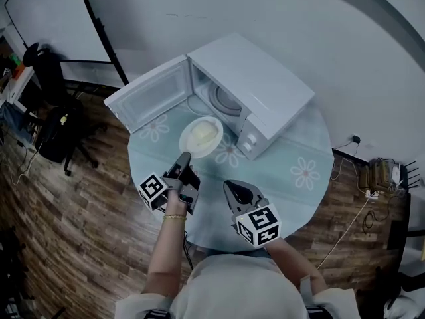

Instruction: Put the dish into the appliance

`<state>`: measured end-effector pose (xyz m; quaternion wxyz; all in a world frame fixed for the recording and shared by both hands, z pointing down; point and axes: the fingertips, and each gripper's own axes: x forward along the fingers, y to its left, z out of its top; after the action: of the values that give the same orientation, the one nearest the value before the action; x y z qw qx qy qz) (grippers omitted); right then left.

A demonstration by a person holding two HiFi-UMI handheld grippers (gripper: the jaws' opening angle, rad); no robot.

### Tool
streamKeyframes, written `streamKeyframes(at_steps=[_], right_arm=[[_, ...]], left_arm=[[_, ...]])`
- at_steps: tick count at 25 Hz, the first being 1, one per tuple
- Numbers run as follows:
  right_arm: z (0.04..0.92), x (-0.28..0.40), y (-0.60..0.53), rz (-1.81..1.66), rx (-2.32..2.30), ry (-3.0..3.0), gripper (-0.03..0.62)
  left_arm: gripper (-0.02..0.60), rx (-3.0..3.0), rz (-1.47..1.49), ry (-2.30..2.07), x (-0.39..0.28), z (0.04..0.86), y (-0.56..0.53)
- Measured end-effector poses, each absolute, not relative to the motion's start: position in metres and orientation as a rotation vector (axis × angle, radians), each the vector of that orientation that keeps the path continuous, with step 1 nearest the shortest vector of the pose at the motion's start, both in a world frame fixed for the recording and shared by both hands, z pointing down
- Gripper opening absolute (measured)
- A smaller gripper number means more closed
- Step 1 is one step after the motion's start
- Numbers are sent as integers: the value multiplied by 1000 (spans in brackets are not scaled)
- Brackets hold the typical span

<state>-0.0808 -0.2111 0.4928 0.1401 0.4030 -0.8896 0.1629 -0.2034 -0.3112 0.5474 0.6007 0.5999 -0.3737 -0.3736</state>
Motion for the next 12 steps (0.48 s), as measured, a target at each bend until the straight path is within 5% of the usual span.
streamKeyframes(at_steps=[12], right_arm=[[505, -74, -237, 518, 1155, -2542, 5]], left_arm=[[31, 1363, -839, -881, -192, 581, -375]])
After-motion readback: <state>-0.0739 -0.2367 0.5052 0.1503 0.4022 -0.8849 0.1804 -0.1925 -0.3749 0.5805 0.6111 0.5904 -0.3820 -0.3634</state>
